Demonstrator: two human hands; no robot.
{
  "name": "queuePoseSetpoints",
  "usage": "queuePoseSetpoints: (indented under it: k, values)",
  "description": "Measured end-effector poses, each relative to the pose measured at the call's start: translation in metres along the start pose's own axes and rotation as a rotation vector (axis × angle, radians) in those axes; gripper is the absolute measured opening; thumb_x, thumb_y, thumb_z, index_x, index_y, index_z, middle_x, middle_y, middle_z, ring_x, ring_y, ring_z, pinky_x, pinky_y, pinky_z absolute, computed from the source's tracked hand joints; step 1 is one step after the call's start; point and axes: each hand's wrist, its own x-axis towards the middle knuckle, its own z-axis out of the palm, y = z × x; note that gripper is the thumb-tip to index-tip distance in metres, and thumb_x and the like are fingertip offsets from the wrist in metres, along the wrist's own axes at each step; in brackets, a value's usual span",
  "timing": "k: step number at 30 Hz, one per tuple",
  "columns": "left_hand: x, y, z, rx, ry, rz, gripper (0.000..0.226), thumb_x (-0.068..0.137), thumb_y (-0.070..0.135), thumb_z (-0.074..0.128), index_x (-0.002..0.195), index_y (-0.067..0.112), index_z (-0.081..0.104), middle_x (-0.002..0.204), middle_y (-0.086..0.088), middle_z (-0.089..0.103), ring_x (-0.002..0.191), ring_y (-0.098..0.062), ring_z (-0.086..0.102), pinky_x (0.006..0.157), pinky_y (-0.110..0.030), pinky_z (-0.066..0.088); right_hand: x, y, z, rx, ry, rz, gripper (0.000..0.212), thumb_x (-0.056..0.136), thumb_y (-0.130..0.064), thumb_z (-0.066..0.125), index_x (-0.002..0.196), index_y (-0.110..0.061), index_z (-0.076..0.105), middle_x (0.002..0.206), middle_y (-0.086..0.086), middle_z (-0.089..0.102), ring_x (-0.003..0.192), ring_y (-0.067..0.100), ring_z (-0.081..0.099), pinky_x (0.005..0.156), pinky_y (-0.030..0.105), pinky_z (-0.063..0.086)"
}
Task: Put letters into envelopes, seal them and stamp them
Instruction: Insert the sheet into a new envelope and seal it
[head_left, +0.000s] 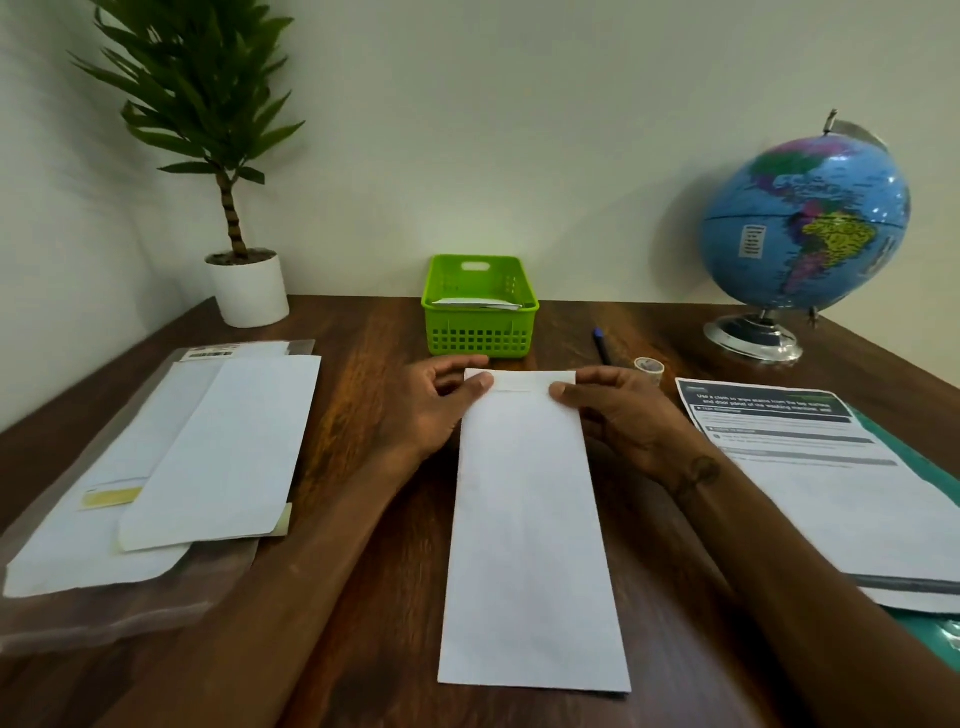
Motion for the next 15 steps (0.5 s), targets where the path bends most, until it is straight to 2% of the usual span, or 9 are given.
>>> queuePoseSetpoints:
  k: [2,4,6,9,11,13,15]
  values:
    - [-0.002,0.005,0.002,0.116,0.141,0.042,0.029,0.082,0.032,0.083,0.108,0.023,0.073,0.088,0.008,0.074,0.078,0.001,0.069,0.069,-0.012,0.053,-0.004,-0.009,0.005,-0.061,0.069,-0.147,0.016,0.086,-0.004,0.08,0.101,-0.006,0.075,0.1,0.017,0.08,0.084,0.025,0.078,0.07,0.033,0.065]
    - [-0.005,0.015,0.001,0.149,0.313,0.069,0.028,0.079,0.037,0.084,0.095,0.019,0.069,0.072,0.01,0.065,0.063,0.004,0.06,0.057,-0.008,0.045,-0.006,-0.019,0.012,-0.187,0.149,-0.307,0.011,0.089,-0.008,0.079,0.099,-0.008,0.075,0.095,0.013,0.08,0.085,0.028,0.076,0.077,0.038,0.065]
    - [-0.005,0.027,-0.006,0.164,0.404,0.044,0.032,0.082,0.046,0.079,0.081,0.017,0.065,0.064,0.008,0.062,0.054,0.004,0.055,0.048,-0.009,0.039,-0.007,-0.031,0.019,-0.352,0.268,-0.417,0.017,0.09,-0.016,0.08,0.104,-0.007,0.077,0.097,0.011,0.079,0.089,0.031,0.075,0.083,0.043,0.065]
    - [-0.009,0.047,-0.018,0.04,0.234,-0.096,0.06,0.09,0.065,0.059,0.059,0.013,0.064,0.048,-0.002,0.056,0.04,-0.008,0.045,0.042,-0.022,0.034,-0.01,-0.059,0.034,-0.491,0.382,-0.568,0.023,0.092,-0.024,0.079,0.111,-0.012,0.077,0.104,0.003,0.077,0.095,0.021,0.073,0.089,0.044,0.063]
    - [-0.014,0.065,-0.022,-0.1,0.105,-0.251,0.079,0.093,0.074,0.039,0.056,0.01,0.066,0.044,-0.005,0.054,0.036,-0.011,0.043,0.038,-0.02,0.033,-0.017,-0.082,0.045,-0.508,0.42,-0.695,0.02,0.093,-0.026,0.077,0.112,-0.017,0.076,0.109,-0.005,0.074,0.099,0.014,0.071,0.09,0.038,0.062]
    - [-0.017,0.083,-0.023,-0.233,-0.041,-0.406,0.095,0.089,0.082,0.024,0.061,0.004,0.069,0.051,-0.011,0.06,0.038,-0.015,0.048,0.037,-0.021,0.037,-0.026,-0.1,0.054,-0.52,0.427,-0.83,0.016,0.095,-0.026,0.076,0.11,-0.021,0.074,0.107,-0.011,0.072,0.09,0.008,0.071,0.08,0.027,0.062]
    - [-0.019,0.097,-0.026,-0.321,-0.163,-0.475,0.106,0.083,0.089,0.019,0.066,0.001,0.074,0.063,-0.018,0.069,0.044,-0.02,0.058,0.041,-0.023,0.046,-0.038,-0.108,0.059,-0.546,0.389,-0.923,0.016,0.095,-0.025,0.075,0.109,-0.019,0.072,0.105,-0.009,0.073,0.077,0.009,0.073,0.067,0.019,0.06]
